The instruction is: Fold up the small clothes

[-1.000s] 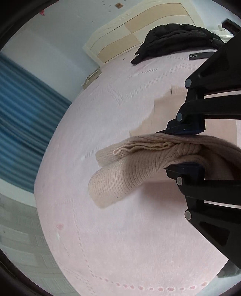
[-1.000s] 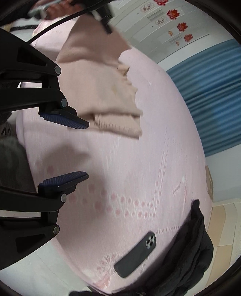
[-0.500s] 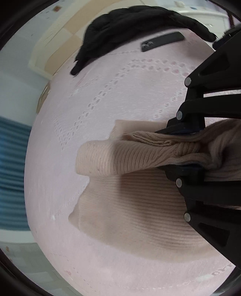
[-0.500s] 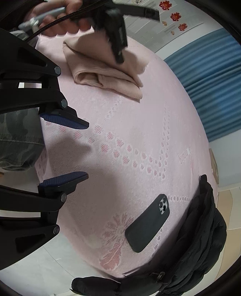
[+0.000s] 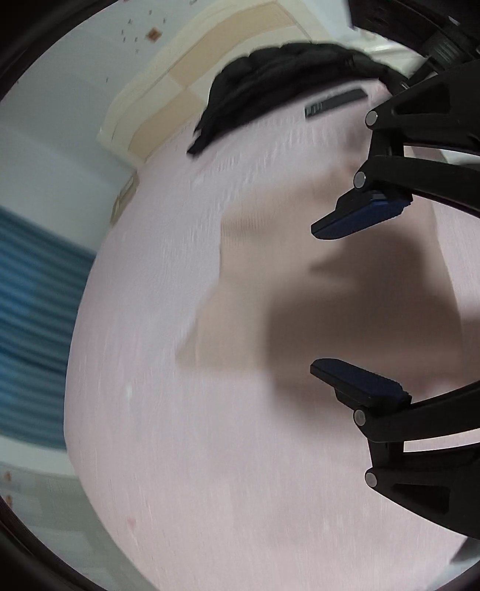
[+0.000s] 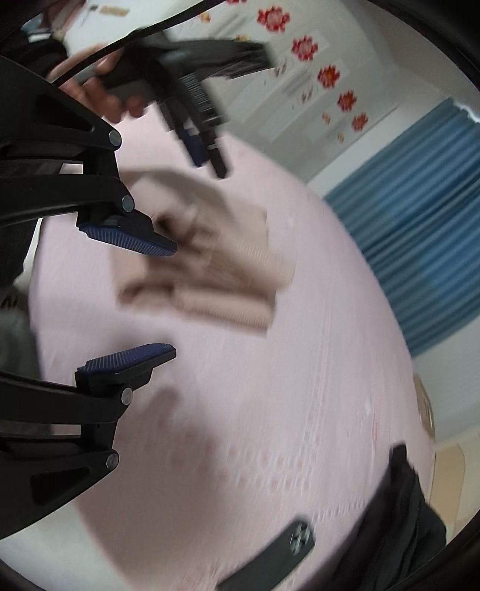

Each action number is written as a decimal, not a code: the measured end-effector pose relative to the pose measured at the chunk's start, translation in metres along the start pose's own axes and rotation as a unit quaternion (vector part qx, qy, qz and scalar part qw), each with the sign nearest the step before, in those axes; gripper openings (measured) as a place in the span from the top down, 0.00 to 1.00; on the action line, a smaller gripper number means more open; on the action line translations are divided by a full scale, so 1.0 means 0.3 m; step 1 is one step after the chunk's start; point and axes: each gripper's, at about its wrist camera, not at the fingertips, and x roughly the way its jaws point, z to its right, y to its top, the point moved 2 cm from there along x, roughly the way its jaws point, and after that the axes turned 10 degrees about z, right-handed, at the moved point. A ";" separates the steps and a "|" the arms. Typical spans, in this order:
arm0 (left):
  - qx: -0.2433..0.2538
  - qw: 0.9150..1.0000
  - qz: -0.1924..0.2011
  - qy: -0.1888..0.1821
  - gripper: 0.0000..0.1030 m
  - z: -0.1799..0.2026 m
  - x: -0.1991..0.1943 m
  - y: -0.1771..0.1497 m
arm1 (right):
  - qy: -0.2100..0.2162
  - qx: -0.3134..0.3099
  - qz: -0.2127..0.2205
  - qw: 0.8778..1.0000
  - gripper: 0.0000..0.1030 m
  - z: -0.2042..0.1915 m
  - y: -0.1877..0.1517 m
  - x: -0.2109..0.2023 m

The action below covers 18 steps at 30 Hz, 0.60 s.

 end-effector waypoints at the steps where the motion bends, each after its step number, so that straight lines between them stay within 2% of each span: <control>1: 0.001 1.000 -0.002 0.008 0.37 -0.058 -0.014 -0.014 | 0.012 0.004 0.000 1.000 0.52 -0.024 0.007 0.025; 3: -0.004 1.000 -0.008 0.008 0.37 -0.136 -0.029 -0.039 | 0.028 0.012 -0.004 1.000 0.52 -0.067 0.018 0.085; 5: -0.008 1.000 -0.012 0.014 0.37 -0.193 -0.033 -0.067 | 0.023 0.016 -0.011 1.000 0.52 -0.092 0.019 0.145; 7: -0.019 1.000 -0.015 0.011 0.37 -0.258 -0.040 -0.098 | 0.004 0.011 -0.015 1.000 0.52 -0.110 0.021 0.208; 8: -0.025 1.000 -0.018 0.005 0.37 -0.279 -0.042 -0.108 | -0.020 0.000 -0.018 1.000 0.54 -0.122 0.017 0.247; 9: -0.028 0.999 -0.020 0.000 0.37 -0.284 -0.041 -0.118 | -0.041 -0.015 -0.021 0.999 0.67 -0.129 0.013 0.279; 10: -0.032 0.999 -0.021 -0.004 0.37 -0.294 -0.037 -0.123 | -0.052 -0.029 -0.023 0.998 0.84 -0.134 0.008 0.298; 11: -0.038 0.999 -0.022 -0.011 0.37 -0.300 -0.035 -0.128 | -0.054 -0.049 -0.022 0.997 0.84 -0.142 0.005 0.309; 13: -0.046 0.998 -0.021 -0.029 0.37 -0.313 -0.030 -0.131 | -0.043 -0.079 0.008 0.996 0.87 -0.156 0.011 0.265; 16: -0.052 0.997 -0.017 -0.048 0.37 -0.329 -0.028 -0.142 | -0.002 -0.053 0.053 0.997 0.87 -0.126 0.006 0.165; 18: -0.056 0.996 -0.020 -0.060 0.37 -0.328 -0.020 -0.145 | -0.026 -0.036 0.044 0.998 0.87 -0.084 -0.023 0.175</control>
